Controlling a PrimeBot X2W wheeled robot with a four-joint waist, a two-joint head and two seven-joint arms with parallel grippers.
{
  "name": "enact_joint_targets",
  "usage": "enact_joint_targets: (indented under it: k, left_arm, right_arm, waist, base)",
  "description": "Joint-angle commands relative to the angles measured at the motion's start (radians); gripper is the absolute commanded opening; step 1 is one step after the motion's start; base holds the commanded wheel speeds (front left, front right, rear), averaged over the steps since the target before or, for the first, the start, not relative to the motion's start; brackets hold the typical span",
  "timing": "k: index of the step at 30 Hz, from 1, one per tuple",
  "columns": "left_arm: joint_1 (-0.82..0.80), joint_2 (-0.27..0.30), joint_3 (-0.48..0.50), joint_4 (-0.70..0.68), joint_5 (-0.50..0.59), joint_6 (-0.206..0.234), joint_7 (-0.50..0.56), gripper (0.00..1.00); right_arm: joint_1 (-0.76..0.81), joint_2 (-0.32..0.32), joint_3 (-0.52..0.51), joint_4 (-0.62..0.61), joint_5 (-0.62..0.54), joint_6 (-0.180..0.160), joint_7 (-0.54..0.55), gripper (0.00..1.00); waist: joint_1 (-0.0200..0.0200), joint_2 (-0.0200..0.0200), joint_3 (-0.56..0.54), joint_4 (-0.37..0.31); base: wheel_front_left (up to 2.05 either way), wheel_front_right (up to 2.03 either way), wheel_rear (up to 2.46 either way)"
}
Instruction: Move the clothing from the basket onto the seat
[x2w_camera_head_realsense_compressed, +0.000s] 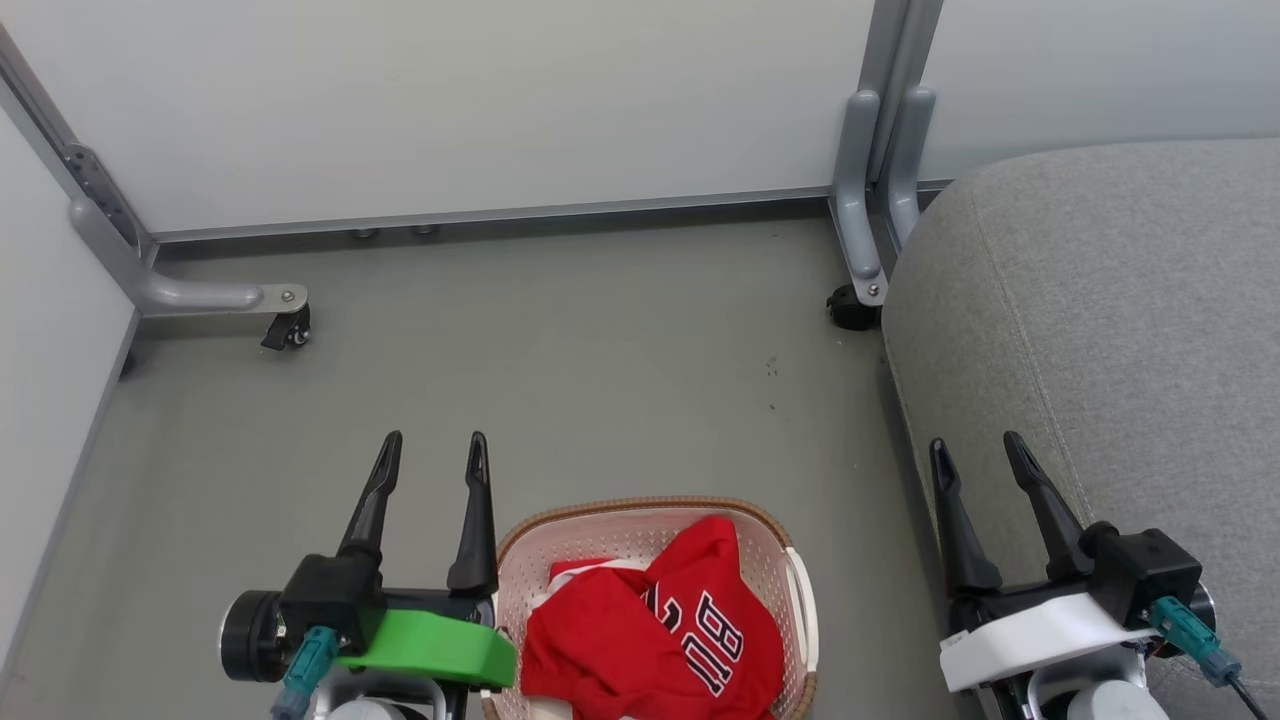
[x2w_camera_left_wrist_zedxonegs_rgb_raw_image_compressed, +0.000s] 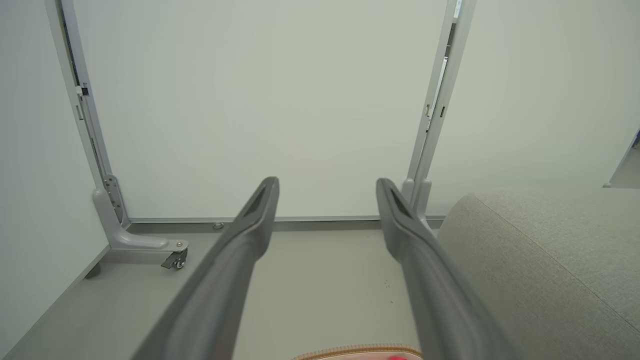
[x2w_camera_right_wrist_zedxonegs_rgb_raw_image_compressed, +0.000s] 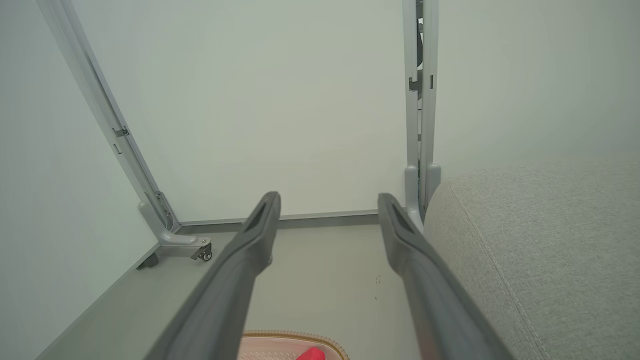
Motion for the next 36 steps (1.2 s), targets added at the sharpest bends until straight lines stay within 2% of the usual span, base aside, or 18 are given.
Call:
enact_joint_targets:
  k: [1,6,23,36]
  left_arm:
    - [0.001,0.006,0.002,-0.011,0.018,0.013,-0.011,1.0]
    - [0.01,0.006,-0.008,-0.016,0.034,0.016,-0.02,1.0]
    - [0.021,0.006,-0.01,0.033,0.035,-0.009,-0.015,1.0]
    - [0.028,0.006,-0.007,0.047,0.036,-0.006,-0.015,1.0]
  right_arm:
    - [0.015,-0.005,0.003,-0.006,-0.02,0.0,-0.011,1.0]
    - [0.024,-0.005,0.014,-0.009,-0.051,0.0,-0.018,1.0]
    - [0.028,-0.005,0.011,0.01,-0.038,0.0,-0.017,1.0]
    - [0.032,-0.005,0.006,0.013,-0.036,0.0,-0.017,1.0]
  waist:
    - [-0.0001,0.0,-0.001,0.001]
    - [-0.0001,0.0,-0.002,0.002]
    - [-0.0001,0.0,-0.015,0.003]
    - [-0.0001,0.0,-0.028,0.0]
  base:
    - [0.0,0.0,0.0]
    - [0.0,0.0,0.0]
    - [0.0,0.0,0.0]
    - [0.0,0.0,0.0]
